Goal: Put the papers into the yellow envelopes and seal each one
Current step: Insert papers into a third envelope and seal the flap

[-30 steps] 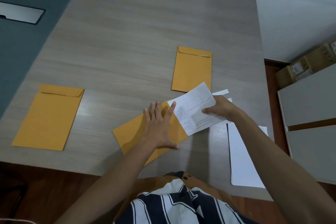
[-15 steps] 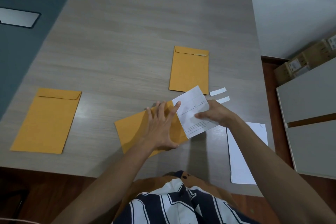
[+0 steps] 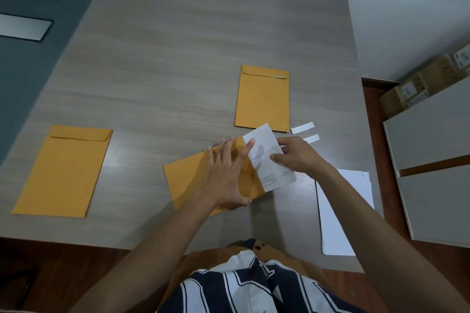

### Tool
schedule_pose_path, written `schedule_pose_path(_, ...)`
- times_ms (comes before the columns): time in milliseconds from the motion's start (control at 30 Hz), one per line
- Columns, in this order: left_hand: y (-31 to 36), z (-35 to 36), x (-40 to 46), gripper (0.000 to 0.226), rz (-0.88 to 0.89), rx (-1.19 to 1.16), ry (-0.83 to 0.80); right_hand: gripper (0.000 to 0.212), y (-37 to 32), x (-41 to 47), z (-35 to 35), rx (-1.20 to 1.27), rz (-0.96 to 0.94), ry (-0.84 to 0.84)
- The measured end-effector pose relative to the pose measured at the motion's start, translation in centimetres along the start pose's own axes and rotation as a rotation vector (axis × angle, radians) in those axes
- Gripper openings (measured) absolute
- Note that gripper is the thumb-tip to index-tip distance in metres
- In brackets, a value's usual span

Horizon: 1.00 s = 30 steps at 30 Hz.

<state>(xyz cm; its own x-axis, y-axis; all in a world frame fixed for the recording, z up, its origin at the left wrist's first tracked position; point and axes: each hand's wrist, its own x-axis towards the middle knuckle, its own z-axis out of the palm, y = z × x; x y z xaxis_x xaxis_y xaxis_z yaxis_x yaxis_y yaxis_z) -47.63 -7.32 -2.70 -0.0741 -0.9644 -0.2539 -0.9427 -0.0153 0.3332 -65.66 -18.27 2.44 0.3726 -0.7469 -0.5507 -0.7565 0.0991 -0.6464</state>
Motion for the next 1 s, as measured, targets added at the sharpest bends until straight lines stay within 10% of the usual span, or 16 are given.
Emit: schedule_pose_path(1000, 1.4, -0.5, 0.3, 0.14, 0.083, -0.118, 0.116, 0.017, -1.7, 1.6, 2.6, 0.07, 0.167, -0.106)
